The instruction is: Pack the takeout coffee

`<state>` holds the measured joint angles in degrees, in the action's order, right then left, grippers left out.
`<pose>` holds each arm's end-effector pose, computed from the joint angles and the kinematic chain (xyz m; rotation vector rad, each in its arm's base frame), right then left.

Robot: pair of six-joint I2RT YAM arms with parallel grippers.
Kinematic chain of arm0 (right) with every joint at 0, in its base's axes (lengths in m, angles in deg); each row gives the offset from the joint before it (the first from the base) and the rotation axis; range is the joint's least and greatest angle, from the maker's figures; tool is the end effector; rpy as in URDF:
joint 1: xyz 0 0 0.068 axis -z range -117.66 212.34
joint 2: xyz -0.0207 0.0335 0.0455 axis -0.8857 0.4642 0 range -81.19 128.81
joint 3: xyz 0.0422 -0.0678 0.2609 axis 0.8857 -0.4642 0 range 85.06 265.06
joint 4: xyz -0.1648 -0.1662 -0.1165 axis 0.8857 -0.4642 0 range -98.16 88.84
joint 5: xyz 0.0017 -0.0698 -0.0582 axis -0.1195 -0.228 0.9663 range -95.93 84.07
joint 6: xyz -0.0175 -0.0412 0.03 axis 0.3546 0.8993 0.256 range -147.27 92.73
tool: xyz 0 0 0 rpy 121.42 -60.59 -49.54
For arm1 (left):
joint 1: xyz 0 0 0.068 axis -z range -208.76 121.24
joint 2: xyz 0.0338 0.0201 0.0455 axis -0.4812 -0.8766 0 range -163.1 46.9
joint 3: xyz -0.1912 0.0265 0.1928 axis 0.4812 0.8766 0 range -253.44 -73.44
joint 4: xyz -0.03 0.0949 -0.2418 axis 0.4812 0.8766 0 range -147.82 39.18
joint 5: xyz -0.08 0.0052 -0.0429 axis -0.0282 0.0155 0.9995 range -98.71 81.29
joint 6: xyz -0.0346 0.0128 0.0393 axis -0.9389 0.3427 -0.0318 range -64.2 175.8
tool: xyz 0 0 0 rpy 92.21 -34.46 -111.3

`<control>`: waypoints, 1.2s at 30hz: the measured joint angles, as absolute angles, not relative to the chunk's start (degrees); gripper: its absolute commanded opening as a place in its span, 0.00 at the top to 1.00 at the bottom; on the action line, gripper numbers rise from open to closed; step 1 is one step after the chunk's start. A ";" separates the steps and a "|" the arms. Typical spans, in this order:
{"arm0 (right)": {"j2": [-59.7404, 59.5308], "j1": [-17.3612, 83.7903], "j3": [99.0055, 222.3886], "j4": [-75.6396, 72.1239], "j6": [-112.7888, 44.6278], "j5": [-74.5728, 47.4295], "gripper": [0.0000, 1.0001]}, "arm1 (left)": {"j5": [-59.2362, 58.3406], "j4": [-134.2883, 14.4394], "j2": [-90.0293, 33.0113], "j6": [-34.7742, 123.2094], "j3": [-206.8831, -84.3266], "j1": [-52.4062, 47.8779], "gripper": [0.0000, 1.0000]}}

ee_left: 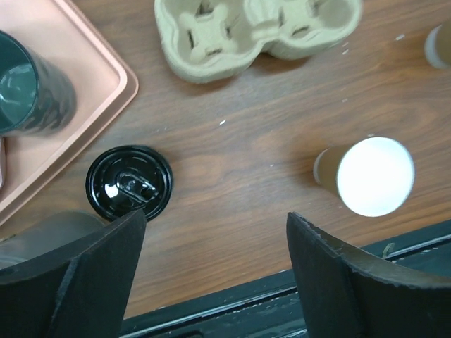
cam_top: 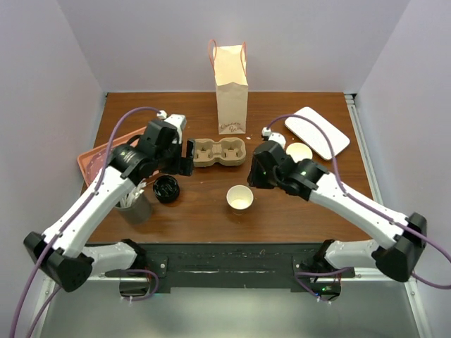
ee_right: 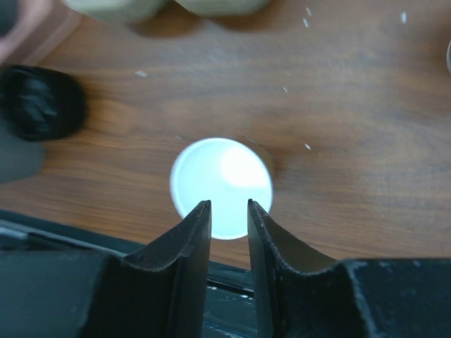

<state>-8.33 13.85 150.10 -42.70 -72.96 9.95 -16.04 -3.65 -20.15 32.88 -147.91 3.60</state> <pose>0.1820 0.1910 0.3098 0.0662 2.4326 0.4284 0.1943 -0.1179 0.3682 0.1368 2.3960 -0.3051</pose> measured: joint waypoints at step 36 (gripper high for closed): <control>-21.35 13.85 159.32 -51.84 -64.13 15.65 0.69 | -29.37 -7.98 -49.59 30.32 -140.13 1.30 0.57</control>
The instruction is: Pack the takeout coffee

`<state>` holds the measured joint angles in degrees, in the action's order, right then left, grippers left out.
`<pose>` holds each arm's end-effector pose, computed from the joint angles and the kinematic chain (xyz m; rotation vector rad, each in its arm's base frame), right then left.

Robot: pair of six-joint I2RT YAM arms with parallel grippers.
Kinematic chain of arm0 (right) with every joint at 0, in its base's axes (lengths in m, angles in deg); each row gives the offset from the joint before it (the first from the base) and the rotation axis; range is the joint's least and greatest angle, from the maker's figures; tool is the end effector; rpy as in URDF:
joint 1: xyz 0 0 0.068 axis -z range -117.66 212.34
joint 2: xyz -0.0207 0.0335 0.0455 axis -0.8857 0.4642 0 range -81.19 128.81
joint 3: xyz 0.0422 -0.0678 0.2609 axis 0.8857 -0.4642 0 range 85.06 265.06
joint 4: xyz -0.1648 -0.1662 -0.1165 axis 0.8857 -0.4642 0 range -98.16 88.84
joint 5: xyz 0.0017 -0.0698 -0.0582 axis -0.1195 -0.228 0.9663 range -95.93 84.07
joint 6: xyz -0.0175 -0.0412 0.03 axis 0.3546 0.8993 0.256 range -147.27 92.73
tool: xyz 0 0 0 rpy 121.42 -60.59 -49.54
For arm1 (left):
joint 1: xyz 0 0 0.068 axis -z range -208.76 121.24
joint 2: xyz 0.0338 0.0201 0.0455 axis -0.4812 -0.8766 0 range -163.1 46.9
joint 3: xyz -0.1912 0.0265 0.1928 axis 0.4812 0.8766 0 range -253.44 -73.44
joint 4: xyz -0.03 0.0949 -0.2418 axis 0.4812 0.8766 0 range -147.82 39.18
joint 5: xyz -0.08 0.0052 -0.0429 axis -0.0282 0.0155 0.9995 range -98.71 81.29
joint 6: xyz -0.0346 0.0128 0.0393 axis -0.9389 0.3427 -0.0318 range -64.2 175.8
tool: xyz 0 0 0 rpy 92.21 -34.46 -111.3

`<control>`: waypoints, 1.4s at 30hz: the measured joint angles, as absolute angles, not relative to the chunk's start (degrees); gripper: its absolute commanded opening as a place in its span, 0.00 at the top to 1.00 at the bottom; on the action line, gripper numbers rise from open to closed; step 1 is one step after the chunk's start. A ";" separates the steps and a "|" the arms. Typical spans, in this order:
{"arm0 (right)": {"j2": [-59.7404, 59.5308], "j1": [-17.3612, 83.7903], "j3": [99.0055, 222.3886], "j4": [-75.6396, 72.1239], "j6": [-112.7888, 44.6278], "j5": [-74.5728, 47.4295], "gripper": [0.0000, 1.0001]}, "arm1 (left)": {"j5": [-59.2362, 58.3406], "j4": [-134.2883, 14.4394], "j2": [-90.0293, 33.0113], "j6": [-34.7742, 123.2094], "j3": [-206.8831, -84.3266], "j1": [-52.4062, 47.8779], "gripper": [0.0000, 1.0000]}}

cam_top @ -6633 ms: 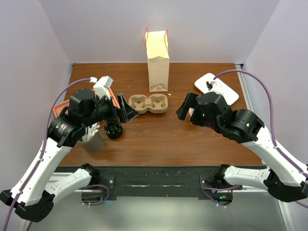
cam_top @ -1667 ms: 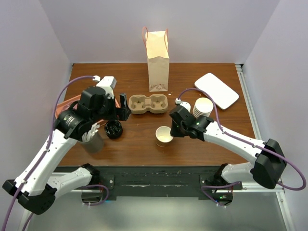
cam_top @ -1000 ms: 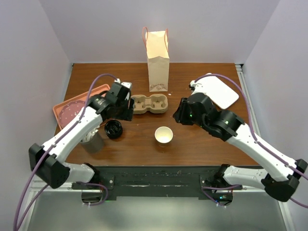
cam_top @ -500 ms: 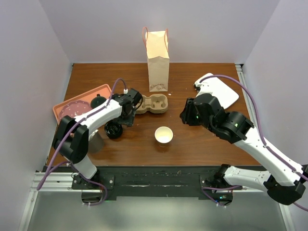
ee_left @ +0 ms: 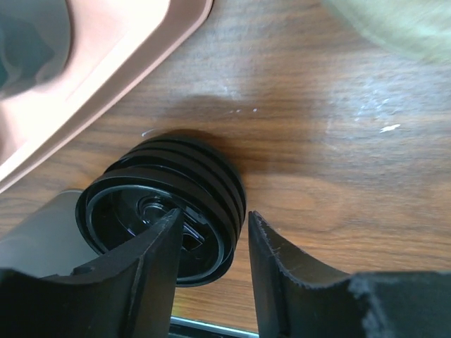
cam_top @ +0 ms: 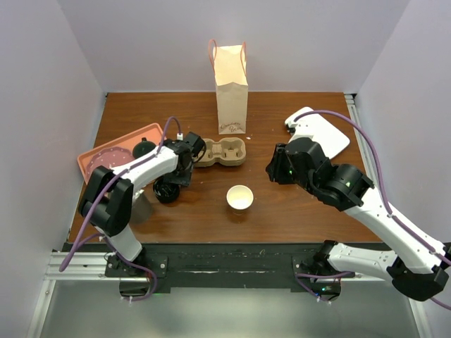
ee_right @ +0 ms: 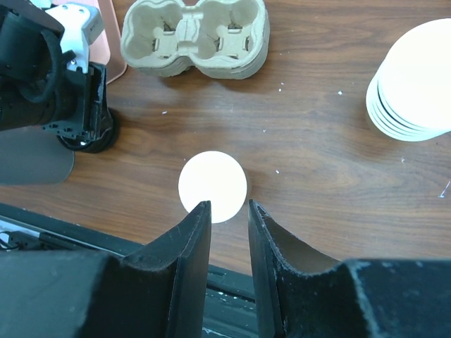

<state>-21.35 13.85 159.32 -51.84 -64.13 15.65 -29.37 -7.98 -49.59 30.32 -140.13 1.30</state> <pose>0.1398 0.1382 0.3976 -0.0113 2.1868 0.4426 0.2760 -0.1454 0.2006 0.0657 2.7960 0.3328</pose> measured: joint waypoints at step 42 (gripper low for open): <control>-15.95 13.85 159.28 -49.98 -64.13 13.84 0.69 | -26.25 -8.37 -49.39 29.93 -140.85 1.26 0.68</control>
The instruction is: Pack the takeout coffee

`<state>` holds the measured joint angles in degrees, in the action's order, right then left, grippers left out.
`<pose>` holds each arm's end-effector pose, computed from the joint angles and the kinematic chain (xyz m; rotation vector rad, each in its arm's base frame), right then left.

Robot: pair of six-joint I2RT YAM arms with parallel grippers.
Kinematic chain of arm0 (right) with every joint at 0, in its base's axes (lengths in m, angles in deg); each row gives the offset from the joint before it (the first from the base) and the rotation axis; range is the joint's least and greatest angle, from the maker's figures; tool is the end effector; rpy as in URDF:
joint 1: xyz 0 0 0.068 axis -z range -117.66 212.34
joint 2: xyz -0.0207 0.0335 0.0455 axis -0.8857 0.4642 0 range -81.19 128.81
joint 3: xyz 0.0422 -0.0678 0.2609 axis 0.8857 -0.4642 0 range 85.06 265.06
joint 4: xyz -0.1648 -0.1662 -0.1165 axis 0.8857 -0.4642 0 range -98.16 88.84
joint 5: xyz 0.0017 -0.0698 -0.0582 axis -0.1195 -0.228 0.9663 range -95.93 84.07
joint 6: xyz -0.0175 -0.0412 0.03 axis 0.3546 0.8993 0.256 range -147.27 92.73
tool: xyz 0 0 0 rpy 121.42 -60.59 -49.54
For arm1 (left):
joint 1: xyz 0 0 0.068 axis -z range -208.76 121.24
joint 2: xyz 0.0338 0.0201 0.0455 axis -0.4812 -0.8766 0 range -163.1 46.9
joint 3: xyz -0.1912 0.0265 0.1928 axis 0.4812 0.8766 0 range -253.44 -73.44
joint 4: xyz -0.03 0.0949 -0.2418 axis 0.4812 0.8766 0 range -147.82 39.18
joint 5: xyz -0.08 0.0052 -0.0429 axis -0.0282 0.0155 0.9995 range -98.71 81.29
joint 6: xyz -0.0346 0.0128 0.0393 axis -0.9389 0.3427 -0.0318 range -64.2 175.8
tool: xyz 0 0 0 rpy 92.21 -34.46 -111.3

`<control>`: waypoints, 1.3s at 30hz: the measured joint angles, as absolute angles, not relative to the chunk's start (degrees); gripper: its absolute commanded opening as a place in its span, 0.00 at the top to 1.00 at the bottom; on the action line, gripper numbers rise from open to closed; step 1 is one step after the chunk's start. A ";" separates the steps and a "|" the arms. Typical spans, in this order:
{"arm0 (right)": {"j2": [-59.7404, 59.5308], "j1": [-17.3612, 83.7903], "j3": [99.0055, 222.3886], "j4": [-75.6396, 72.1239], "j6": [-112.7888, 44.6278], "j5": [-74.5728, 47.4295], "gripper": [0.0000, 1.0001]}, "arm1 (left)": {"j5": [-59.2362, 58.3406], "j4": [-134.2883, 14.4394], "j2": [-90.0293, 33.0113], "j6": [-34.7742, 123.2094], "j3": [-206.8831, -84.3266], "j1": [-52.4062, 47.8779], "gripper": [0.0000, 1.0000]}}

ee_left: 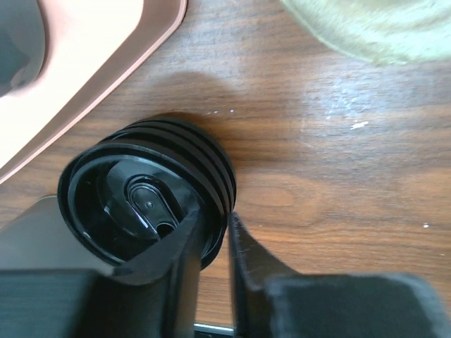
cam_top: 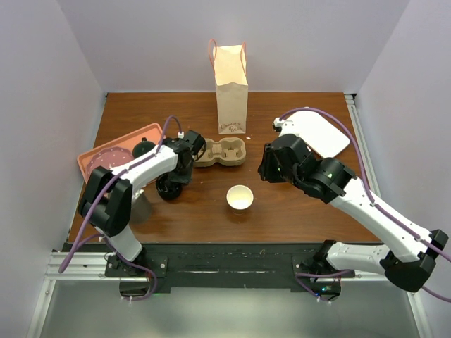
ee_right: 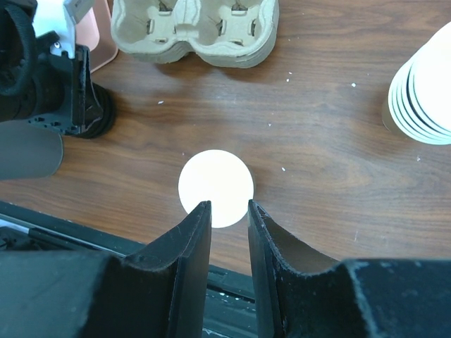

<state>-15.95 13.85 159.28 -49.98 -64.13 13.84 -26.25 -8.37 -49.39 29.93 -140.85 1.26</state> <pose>0.1579 0.1602 0.3819 -0.0452 2.2512 0.4245 0.2775 -0.1481 0.2044 0.0575 2.8090 0.2483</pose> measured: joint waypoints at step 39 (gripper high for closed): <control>-15.56 13.85 159.30 -50.02 -64.13 12.57 0.68 | -25.40 -7.74 -48.93 30.15 -141.38 0.89 0.72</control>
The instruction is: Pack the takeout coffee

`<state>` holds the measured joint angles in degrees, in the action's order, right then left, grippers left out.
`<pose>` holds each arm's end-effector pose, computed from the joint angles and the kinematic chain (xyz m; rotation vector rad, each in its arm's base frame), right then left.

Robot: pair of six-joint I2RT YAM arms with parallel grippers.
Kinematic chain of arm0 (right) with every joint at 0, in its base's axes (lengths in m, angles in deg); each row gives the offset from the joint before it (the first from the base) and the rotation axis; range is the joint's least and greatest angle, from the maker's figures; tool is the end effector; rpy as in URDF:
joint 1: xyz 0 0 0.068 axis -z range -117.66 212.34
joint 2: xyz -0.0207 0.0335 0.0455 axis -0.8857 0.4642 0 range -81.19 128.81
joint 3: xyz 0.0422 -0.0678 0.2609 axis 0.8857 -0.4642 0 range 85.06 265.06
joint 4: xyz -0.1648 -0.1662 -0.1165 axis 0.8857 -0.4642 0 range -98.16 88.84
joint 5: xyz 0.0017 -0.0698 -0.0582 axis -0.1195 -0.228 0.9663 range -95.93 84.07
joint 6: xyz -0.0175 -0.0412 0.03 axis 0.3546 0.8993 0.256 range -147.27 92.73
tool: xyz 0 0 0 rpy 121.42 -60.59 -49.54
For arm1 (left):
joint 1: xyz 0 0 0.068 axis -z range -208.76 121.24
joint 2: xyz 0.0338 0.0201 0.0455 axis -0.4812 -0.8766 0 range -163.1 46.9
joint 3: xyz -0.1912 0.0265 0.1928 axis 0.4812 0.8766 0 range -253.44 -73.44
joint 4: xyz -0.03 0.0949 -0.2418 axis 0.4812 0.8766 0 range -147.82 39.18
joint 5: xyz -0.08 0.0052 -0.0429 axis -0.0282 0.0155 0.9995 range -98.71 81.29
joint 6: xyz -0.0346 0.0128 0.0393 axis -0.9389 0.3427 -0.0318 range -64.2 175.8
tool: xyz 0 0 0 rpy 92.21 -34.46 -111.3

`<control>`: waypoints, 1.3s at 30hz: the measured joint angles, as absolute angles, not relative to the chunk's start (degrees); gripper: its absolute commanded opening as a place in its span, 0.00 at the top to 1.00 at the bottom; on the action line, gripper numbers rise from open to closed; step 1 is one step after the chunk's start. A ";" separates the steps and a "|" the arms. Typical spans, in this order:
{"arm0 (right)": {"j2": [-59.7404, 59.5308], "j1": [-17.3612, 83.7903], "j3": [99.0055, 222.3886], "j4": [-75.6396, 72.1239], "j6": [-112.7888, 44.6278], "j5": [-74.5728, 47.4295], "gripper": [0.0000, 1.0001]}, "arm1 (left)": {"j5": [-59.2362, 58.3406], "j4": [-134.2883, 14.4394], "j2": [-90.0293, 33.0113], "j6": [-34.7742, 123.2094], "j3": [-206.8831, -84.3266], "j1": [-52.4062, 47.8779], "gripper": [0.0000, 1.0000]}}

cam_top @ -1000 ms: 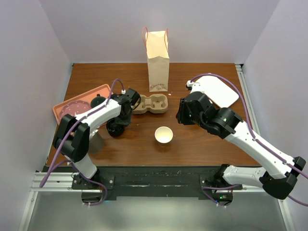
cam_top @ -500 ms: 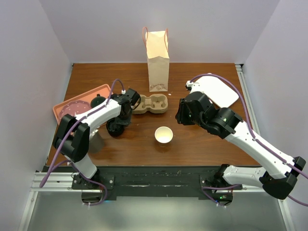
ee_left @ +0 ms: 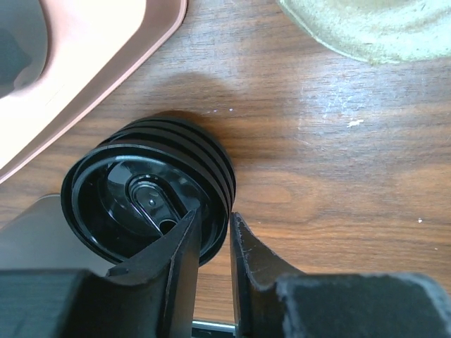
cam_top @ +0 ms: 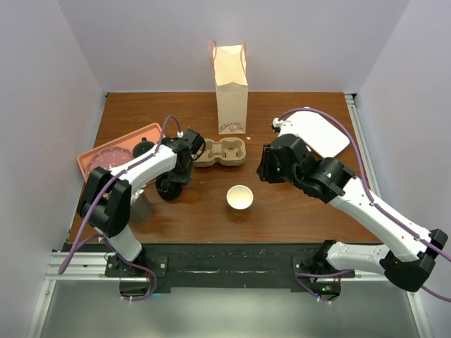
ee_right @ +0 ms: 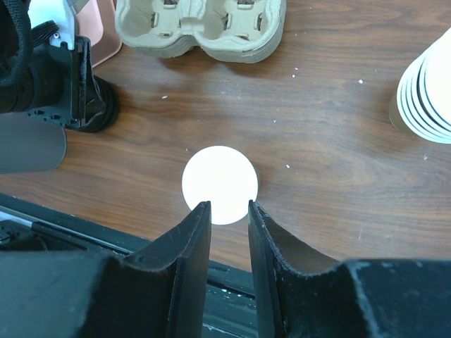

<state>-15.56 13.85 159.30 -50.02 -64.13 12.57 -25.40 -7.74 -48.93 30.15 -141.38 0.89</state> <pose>0.1586 0.1622 0.3804 -0.0591 2.2665 0.4399 0.2780 -0.1466 0.2089 0.0548 2.8128 0.2279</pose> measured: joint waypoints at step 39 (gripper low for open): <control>-15.58 13.81 159.30 -49.81 -63.49 12.24 0.66 | -21.44 -4.94 -45.37 31.39 -144.92 0.82 0.98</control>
<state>-15.58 13.81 159.30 -49.81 -63.49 12.24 -21.44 -4.94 -45.37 31.39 -144.92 0.82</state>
